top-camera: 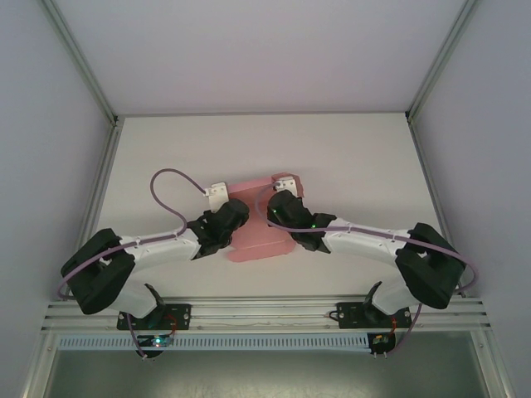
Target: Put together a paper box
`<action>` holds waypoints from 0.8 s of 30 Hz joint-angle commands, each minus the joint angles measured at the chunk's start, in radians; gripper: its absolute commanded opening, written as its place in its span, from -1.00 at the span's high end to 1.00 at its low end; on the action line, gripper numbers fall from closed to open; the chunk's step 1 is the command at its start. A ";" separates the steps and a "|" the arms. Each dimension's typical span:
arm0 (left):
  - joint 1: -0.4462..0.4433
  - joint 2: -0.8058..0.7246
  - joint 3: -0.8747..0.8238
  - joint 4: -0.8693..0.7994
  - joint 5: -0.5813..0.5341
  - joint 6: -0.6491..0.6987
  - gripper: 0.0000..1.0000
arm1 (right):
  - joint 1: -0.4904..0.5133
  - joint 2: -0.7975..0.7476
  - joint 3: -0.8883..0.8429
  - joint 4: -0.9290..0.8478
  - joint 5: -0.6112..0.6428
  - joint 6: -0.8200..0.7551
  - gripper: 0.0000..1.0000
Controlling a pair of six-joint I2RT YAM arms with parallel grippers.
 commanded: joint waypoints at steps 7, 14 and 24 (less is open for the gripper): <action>-0.038 -0.001 0.044 0.053 0.055 -0.065 1.00 | 0.047 0.010 0.036 0.106 -0.072 0.019 0.77; -0.036 -0.023 0.017 0.041 0.032 -0.055 1.00 | 0.045 -0.171 -0.058 0.053 -0.101 -0.080 0.31; -0.038 -0.028 -0.006 0.058 0.070 -0.029 1.00 | -0.073 -0.573 -0.156 -0.110 -0.249 -0.238 -0.96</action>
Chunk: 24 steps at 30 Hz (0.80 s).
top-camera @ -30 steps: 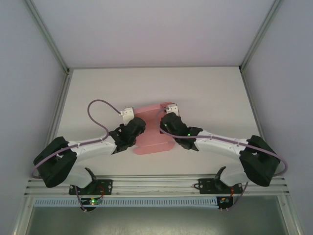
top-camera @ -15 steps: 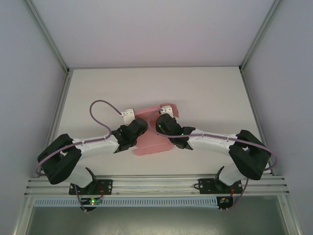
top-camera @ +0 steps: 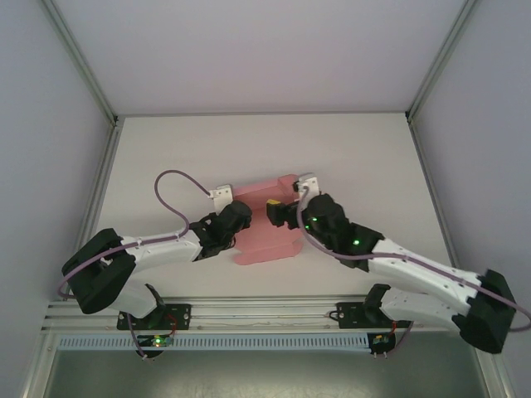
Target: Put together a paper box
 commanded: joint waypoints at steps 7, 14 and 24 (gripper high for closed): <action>-0.011 -0.019 0.010 0.065 0.046 0.045 1.00 | -0.438 -0.175 -0.028 -0.157 -0.263 -0.026 -0.97; -0.010 -0.041 -0.006 0.092 0.110 0.076 1.00 | -0.789 -0.048 -0.001 -0.144 -0.569 -0.001 -0.96; -0.010 -0.055 -0.013 0.108 0.142 0.101 1.00 | -0.773 0.231 0.061 -0.149 -0.808 -0.069 -0.97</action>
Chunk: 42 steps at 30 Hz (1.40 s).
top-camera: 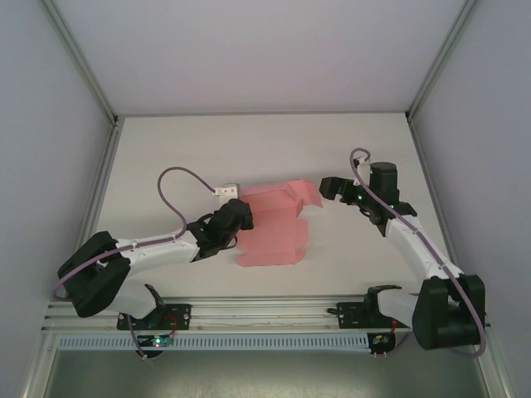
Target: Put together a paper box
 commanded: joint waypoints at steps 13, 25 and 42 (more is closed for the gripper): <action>-0.010 -0.026 0.004 0.014 -0.058 -0.002 1.00 | 0.270 -0.058 -0.024 -0.041 -0.109 -0.142 -0.97; -0.011 -0.022 0.013 0.015 -0.016 0.006 1.00 | 0.359 -0.066 -0.040 0.001 -0.096 -0.210 -0.45; -0.023 0.034 0.080 -0.056 -0.006 0.026 1.00 | 0.489 -0.087 -0.018 0.042 0.351 -0.159 0.27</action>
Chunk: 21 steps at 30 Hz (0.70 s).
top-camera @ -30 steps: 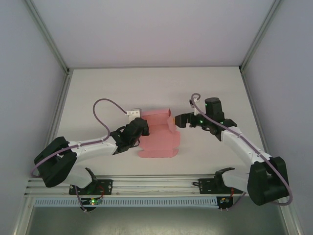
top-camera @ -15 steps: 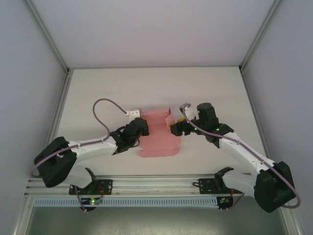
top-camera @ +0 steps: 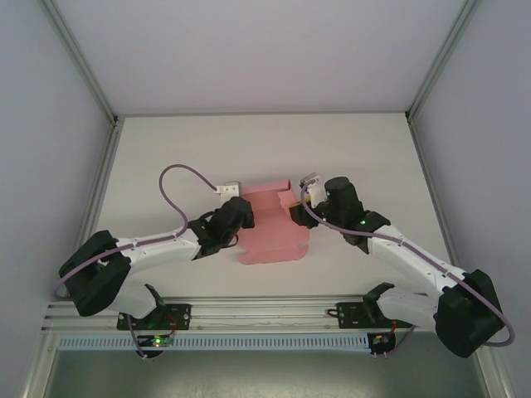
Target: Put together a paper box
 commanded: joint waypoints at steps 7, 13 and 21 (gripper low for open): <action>-0.045 0.058 0.089 -0.051 -0.008 0.036 1.00 | 0.113 -0.006 -0.017 0.123 0.423 0.079 0.33; -0.056 0.076 0.114 -0.063 -0.008 0.031 1.00 | 0.175 0.024 -0.019 0.162 0.619 0.126 0.58; -0.068 0.097 0.143 -0.108 -0.051 -0.031 1.00 | 0.201 0.106 -0.026 0.181 0.934 0.258 0.98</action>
